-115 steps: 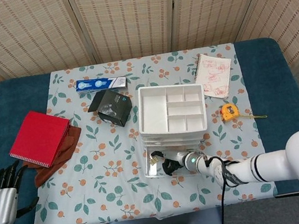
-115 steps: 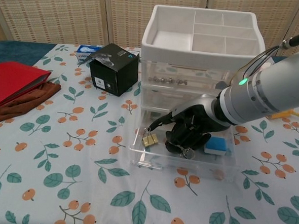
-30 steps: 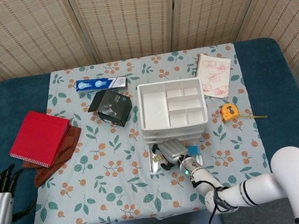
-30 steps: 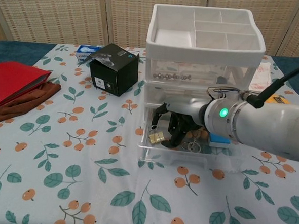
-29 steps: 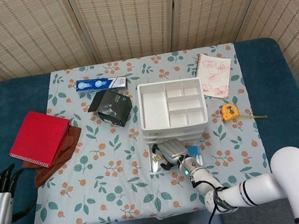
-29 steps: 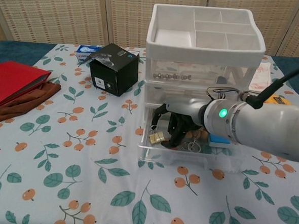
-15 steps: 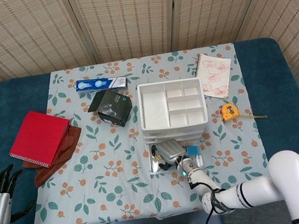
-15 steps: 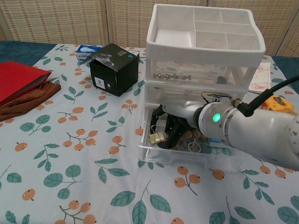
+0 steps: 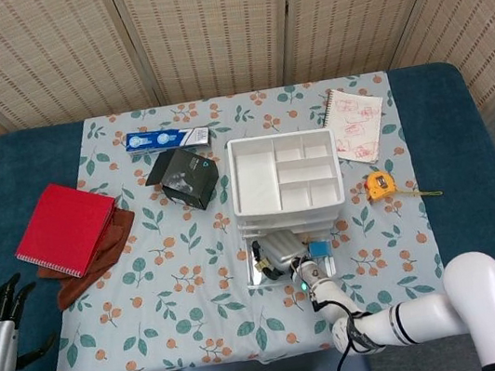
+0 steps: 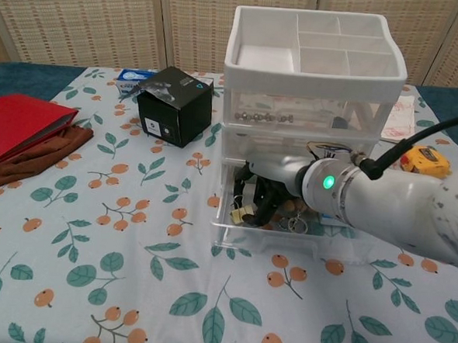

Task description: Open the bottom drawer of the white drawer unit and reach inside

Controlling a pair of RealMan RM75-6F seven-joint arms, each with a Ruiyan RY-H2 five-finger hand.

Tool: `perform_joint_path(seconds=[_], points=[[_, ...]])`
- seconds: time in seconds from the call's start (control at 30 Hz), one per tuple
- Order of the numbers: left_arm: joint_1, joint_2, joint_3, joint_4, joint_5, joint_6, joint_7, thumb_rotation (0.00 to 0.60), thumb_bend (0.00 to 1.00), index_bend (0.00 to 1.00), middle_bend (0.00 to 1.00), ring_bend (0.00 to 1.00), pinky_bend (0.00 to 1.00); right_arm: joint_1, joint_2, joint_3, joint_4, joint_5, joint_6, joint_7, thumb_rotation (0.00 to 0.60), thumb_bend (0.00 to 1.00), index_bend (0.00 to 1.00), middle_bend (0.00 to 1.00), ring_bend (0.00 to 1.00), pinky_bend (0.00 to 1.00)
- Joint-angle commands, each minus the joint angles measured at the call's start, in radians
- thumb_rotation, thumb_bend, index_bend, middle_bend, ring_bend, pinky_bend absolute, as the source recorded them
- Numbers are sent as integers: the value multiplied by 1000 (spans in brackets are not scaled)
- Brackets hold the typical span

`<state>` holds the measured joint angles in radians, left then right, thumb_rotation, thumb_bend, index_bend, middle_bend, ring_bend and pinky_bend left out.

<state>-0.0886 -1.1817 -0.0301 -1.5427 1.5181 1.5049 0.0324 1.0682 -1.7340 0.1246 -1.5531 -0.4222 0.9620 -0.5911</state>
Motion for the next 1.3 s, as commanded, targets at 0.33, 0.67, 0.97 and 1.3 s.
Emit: perform_joint_path(seconds=[0.33,0.67,0.97,1.3], points=[[2,0,0,3,-3,-2,-2,600,176,157,58,79,77,-11,-11,17,20,-8,-12,-7,600,548,475,907,1000,1000],[3,-2,-1,6,-6,-3,-4,600,176,157,58,79,77,-21,-19,28,28,-23,-15,-9,600,564,541,913,1000,1000],[4,-5,-1,10,-7,-4,-7,600,176,157,58,79,77,-29,-25,38,32,-45,-23,-1,600,573,581,921,1000,1000],[1,-3,-3,7,-7,-8,-1,600,176,157,58,79,77,-49,5,40,-12,-101,-15,17,600,615,613,930,1000,1000]])
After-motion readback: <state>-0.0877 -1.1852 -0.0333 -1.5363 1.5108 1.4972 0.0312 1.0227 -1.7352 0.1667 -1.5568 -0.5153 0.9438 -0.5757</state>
